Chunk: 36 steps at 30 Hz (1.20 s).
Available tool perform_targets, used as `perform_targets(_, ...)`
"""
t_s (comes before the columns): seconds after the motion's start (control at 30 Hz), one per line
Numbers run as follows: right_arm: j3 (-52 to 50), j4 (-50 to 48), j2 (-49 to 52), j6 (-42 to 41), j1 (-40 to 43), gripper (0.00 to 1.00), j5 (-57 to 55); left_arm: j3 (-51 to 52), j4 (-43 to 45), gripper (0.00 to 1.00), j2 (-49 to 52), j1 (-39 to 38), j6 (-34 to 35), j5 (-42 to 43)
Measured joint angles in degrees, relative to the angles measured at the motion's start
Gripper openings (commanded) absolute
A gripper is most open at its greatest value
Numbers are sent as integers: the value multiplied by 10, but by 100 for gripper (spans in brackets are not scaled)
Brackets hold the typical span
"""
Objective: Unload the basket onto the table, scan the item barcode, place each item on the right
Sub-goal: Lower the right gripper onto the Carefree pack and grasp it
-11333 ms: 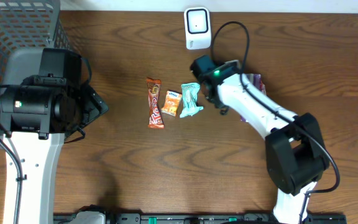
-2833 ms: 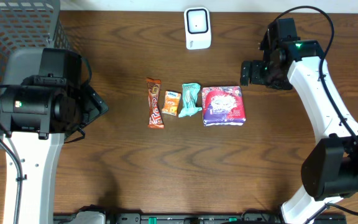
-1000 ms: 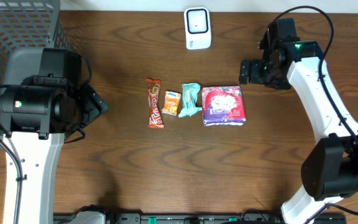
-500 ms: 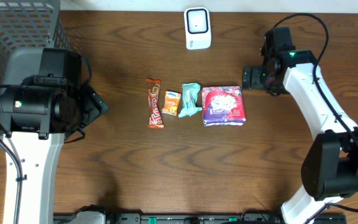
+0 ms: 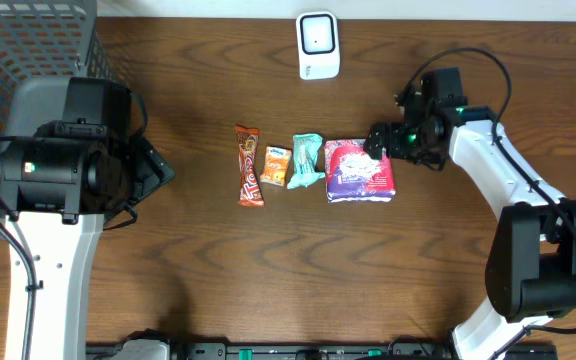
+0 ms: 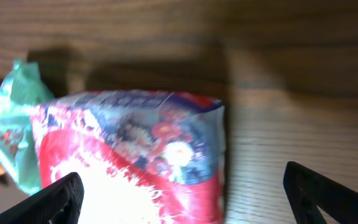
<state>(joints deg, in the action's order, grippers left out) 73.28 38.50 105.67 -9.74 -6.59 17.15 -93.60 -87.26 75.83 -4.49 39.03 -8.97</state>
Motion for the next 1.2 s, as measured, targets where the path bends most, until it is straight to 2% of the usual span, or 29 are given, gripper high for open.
perform_targets(0.23, -75, -66, 0, -1, 0, 74, 70, 0, 0, 99, 0, 0, 0, 0)
perform_targets(0.53, -128, -85, -2, -6, 2, 3, 94, 0, 0, 99, 0, 0, 0, 0)
perform_targets(1.07, -129, -76, -12, -9, 2, 1, 110, 0, 0, 99, 0, 0, 0, 0)
perform_targets(1.2, -129, -75, -43, -28, 3, 1, 114, 0, 0, 99, 0, 0, 0, 0)
